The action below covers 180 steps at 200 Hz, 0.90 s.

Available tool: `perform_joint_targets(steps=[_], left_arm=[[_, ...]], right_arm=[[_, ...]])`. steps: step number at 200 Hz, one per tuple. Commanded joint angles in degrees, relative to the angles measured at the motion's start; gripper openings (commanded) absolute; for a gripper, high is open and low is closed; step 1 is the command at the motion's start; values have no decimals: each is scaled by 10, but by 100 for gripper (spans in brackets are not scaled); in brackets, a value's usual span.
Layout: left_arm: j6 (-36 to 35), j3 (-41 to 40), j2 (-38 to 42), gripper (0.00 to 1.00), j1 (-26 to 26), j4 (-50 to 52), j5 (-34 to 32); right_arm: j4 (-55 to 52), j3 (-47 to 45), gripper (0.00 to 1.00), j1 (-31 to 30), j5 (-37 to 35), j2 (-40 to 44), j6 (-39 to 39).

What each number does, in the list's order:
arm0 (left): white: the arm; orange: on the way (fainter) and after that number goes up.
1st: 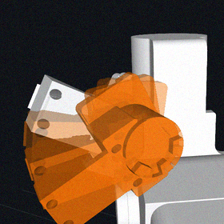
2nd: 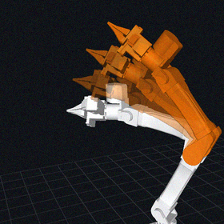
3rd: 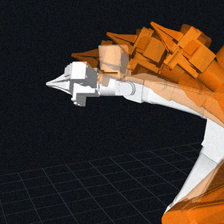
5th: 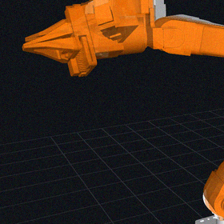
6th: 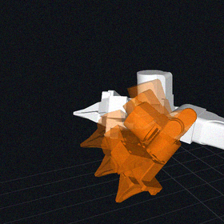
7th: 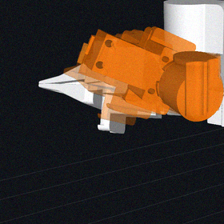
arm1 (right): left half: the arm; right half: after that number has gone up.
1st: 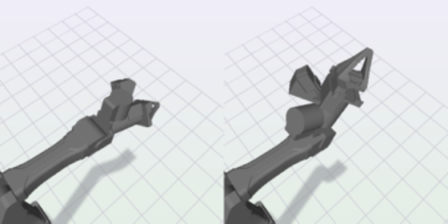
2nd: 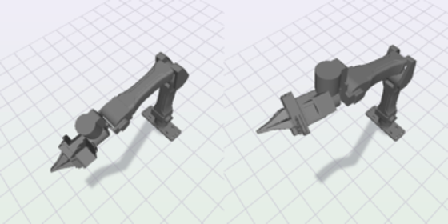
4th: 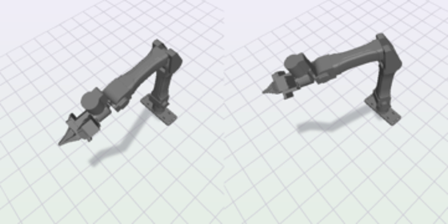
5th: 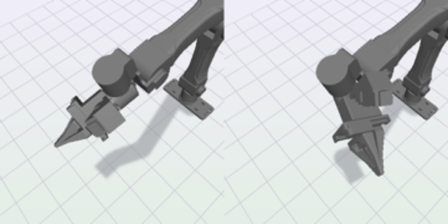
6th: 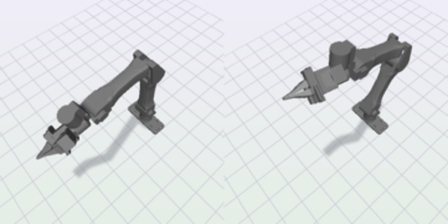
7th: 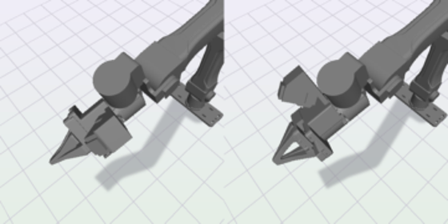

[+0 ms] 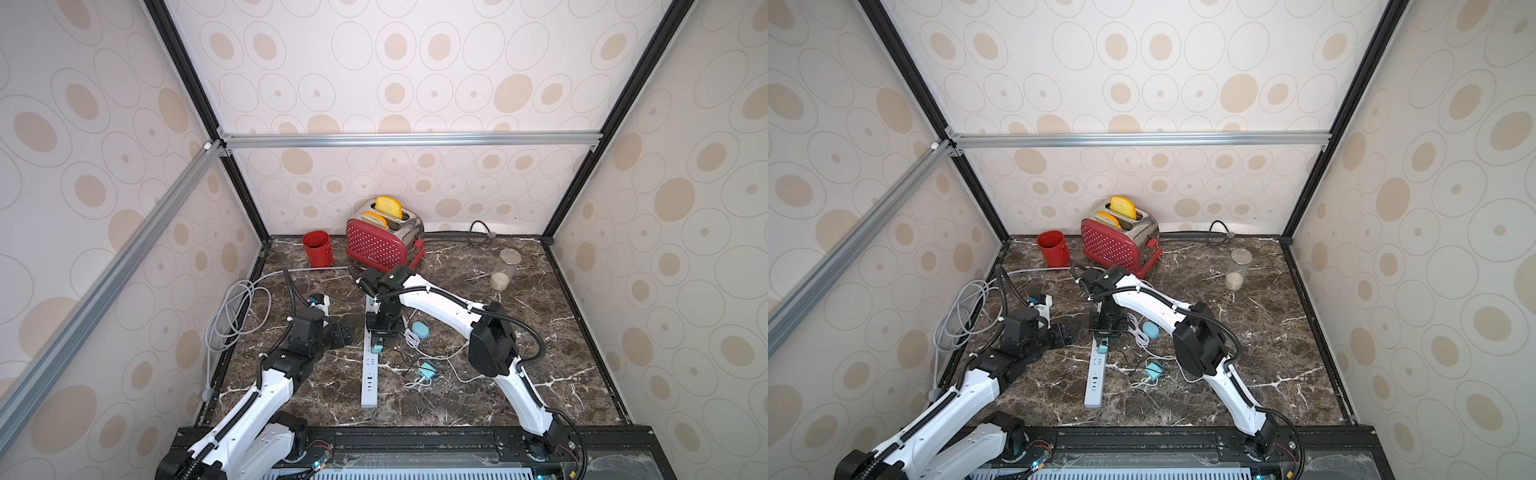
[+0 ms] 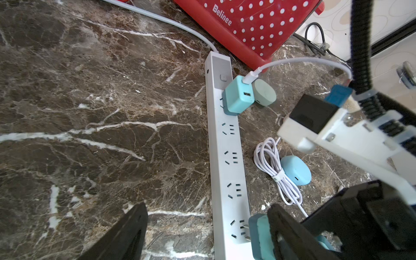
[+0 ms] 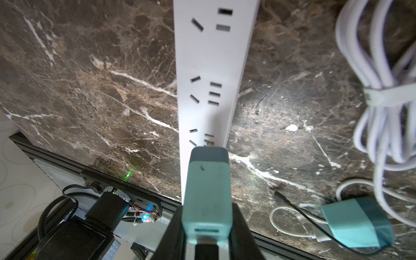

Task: Charge the bluetooth headset
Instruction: Insert the plug into the socket.

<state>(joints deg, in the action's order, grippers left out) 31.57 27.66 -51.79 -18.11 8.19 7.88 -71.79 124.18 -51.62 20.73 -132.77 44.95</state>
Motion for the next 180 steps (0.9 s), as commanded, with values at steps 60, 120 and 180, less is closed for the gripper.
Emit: perform_joint_targets(steps=[60, 120, 180], left_arm=[[3, 1, 9, 86, -1, -7, 1], [4, 2, 9, 86, -1, -6, 2], [4, 3, 10, 86, -2, -5, 4]], right_arm=[[-29, 6, 1, 5, -30, -32, 10], [-9, 18, 1, 4, -16, -46, 18], [-33, 17, 0, 2, -30, -48, 17]])
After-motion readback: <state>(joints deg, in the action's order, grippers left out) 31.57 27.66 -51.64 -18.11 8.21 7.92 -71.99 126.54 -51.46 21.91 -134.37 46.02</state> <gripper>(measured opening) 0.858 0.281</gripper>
